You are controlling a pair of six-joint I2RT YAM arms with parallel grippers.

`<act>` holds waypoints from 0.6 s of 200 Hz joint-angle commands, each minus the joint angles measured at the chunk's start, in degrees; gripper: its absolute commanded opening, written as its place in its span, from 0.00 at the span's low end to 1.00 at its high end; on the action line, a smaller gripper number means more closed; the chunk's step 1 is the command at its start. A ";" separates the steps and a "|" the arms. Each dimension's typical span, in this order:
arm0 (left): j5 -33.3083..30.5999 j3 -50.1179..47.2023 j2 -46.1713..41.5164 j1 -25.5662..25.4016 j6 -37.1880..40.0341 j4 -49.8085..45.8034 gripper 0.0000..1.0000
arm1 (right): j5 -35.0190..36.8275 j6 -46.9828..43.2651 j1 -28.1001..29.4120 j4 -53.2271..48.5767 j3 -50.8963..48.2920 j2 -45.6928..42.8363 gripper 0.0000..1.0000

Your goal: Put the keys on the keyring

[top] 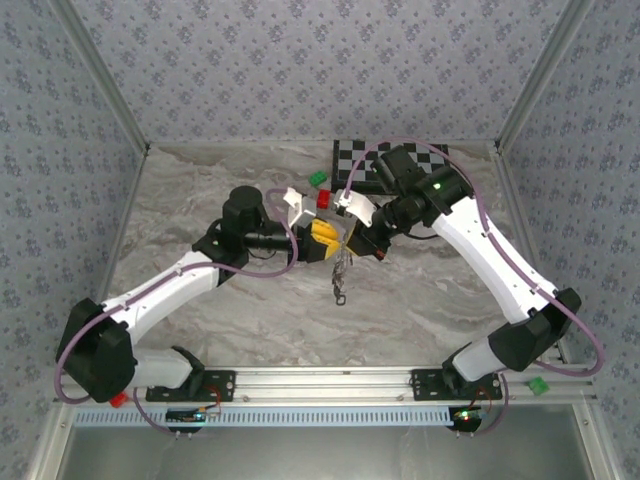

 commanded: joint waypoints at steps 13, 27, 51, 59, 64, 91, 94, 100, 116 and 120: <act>1.53 2.75 1.28 -0.35 2.18 -1.96 0.29 | -1.98 -0.95 0.57 -0.52 2.27 0.04 0.00; 1.55 2.83 1.48 -0.36 2.40 -2.48 0.28 | -2.08 -1.03 0.52 -0.54 2.28 -0.09 0.00; 1.49 2.90 1.59 -0.41 2.73 -2.59 0.28 | -2.16 -1.04 0.52 -0.27 2.19 -0.10 0.00; 1.66 2.89 1.58 -0.49 2.57 -2.52 0.28 | -2.33 -1.08 0.52 -0.19 2.11 -0.07 0.00; 1.90 2.95 1.59 -0.56 2.61 -2.45 0.28 | -2.34 -1.11 0.59 -0.13 2.10 -0.02 0.00; 2.54 3.09 1.88 -0.95 2.86 -2.43 0.28 | -2.45 -1.30 0.78 0.12 2.01 0.01 0.00; 2.61 3.11 1.98 -1.03 2.86 -2.42 0.28 | -2.47 -1.28 0.79 0.11 2.01 0.03 0.00; 2.67 3.12 2.03 -1.06 2.93 -2.50 0.26 | -2.52 -1.30 0.83 0.09 2.01 -0.02 0.00; 2.64 3.29 2.21 -1.12 2.76 -2.47 0.23 | -2.55 -1.37 0.96 0.09 1.85 0.00 0.00; 2.71 3.30 2.19 -1.12 2.69 -2.37 0.18 | -2.48 -1.37 0.98 0.13 1.77 -0.02 0.00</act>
